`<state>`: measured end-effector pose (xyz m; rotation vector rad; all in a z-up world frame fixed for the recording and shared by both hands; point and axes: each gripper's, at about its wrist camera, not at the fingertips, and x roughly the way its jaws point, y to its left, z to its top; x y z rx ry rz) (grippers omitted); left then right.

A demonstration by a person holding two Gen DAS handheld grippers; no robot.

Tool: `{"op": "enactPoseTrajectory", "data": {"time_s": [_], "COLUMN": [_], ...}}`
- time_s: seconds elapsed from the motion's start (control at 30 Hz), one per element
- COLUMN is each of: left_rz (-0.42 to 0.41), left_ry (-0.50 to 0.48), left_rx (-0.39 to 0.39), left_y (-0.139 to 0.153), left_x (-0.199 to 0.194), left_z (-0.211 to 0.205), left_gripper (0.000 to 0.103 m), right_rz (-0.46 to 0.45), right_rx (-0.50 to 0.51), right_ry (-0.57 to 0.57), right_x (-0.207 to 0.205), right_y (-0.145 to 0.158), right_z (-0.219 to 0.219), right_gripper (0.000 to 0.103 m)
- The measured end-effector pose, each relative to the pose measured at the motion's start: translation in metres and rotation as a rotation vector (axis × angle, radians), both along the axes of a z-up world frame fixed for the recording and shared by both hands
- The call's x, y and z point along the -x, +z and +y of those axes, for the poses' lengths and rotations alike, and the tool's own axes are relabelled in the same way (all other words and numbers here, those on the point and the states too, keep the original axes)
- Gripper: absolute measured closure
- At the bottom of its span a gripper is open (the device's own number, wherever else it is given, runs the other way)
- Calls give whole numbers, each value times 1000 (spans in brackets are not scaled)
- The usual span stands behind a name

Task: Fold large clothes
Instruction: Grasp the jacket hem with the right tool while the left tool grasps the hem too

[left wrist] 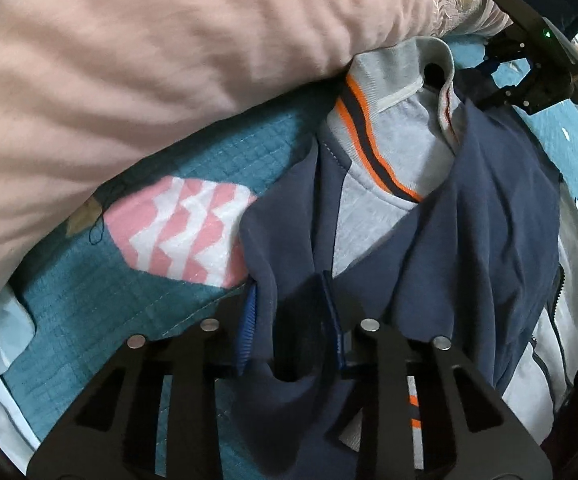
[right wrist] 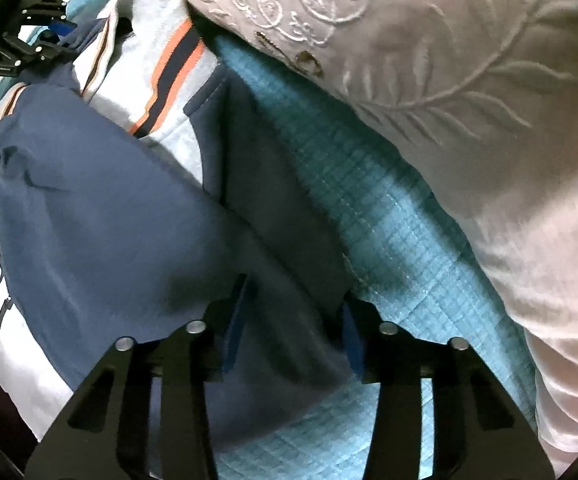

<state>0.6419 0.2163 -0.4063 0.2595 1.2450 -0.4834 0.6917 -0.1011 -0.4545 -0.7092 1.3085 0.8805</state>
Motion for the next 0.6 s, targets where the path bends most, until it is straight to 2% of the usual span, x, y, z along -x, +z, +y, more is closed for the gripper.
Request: {"op": "enactPoseTrajectory", "data": {"time_s": [0.03,0.1,0.27,0.33,0.4,0.47,0.6], "left_rz": [-1,3,15,6,-20,-53,-77], "left_ry": [1,21,43,46,40,31,29], "left_rx": [-4,-8,-24,-20,-22,-28,-39], "left_y": [-1,-3,-16,-18,-16,-11,-5], "left_x": [-2,-7,-16,-15,-7,2,17], "left_z": [-1,-3,1,1,4,5,-3], "left_gripper": [76,75,73,73,77,92,97], "right_rz": [7,30,-42,-27,-34,-61,-107], "right_rx": [-2,-6,24,16,10,-1,-1], "right_ry": [-1,-9,32,6,9,20,22], "right_x": [4,7,16,17,20,24,40], "right_y": [-1,1,9,6,8,11,14], "right_z": [0,0,18,13,15,14,10], "right_gripper": [73,75,64,64,70,88,94]}}
